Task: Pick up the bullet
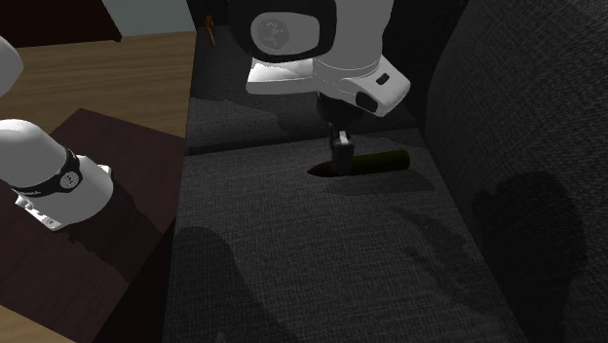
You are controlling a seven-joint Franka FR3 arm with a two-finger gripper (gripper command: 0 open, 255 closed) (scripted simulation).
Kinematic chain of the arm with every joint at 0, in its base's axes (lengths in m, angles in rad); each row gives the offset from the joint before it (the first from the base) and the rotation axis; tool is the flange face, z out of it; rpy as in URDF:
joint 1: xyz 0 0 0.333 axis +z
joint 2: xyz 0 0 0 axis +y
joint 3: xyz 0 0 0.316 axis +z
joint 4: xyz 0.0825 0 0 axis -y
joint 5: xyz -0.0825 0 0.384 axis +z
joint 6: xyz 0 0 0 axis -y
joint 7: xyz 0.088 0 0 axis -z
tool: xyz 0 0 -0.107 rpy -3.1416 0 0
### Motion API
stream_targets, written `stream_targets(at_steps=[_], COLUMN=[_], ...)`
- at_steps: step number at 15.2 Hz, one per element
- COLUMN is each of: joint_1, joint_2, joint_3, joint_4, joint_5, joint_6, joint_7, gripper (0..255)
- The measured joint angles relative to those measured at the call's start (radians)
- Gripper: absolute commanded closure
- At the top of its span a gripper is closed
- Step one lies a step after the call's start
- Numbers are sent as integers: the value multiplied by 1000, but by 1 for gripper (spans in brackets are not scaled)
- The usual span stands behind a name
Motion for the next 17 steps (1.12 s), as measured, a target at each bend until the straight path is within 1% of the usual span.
stream_targets(at_steps=[2,4,5,9,13,14,17], joint_1=[17,37,44,52,57,56,56], joint_2=[68,150,172,221,254,256,256], joint_3=[4,7,8,4,-2,-2,-3], joint_4=[43,121,139,157,149,146,143], joint_5=[-18,-38,-43,-56,-66,-66,-67], joint_6=[21,20,22,51,91,96,100], joint_7=[1,0,0,1,8,8,8], gripper=[0,0,0,0,0,255,255])
